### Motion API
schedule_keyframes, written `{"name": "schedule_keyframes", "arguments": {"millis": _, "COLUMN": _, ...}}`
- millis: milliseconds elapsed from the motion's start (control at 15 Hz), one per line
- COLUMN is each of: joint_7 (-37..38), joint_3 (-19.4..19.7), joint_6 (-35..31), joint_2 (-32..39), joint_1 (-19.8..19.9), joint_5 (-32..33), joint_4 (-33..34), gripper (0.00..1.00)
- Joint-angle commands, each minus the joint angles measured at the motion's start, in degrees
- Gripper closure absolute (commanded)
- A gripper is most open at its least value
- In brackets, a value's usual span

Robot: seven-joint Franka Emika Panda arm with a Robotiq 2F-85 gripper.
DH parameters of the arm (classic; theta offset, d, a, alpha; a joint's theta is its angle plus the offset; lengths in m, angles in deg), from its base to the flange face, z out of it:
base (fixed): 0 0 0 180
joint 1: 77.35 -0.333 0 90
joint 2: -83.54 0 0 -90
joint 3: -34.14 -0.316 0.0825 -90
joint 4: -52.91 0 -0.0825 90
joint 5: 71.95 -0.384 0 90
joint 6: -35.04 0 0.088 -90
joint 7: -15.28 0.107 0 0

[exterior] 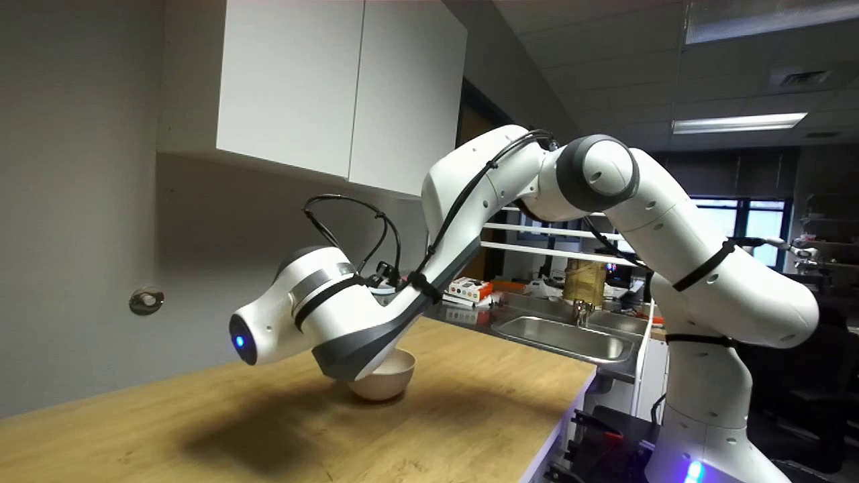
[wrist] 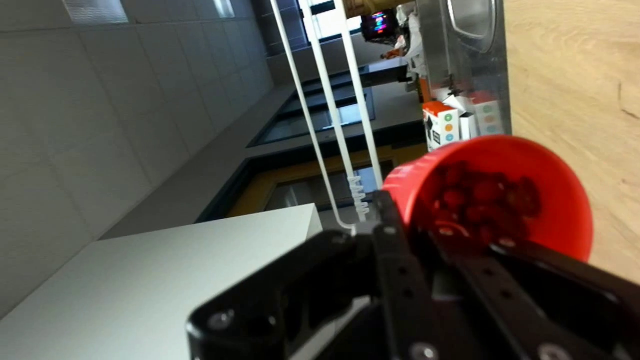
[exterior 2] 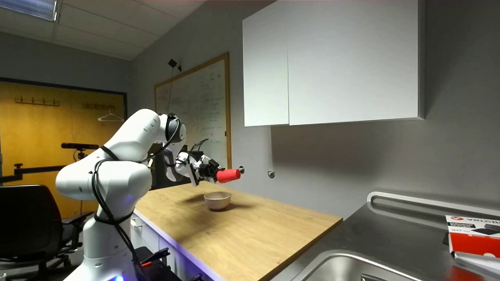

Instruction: Pour the contents in the cup into the bowl

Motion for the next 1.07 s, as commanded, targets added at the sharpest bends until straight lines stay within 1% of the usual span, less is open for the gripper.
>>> {"name": "schedule_keyframes", "arguments": {"millis": 0, "joint_7": 0.0, "joint_3": 0.9, "joint_6": 5.1, "joint_2": 4.5, "joint_1": -1.8, "joint_5": 3.6, "joint_4": 5.8, "gripper": 0.98}}
{"name": "schedule_keyframes", "arguments": {"millis": 400, "joint_7": -0.8, "joint_3": 1.1, "joint_6": 10.0, "joint_2": 10.3, "joint_1": -4.0, "joint_5": 7.9, "joint_4": 11.6, "gripper": 0.97}}
{"name": "schedule_keyframes", "arguments": {"millis": 1000, "joint_7": -2.7, "joint_3": 3.1, "joint_6": 13.5, "joint_2": 17.9, "joint_1": -7.4, "joint_5": 11.2, "joint_4": 21.1, "gripper": 0.98}}
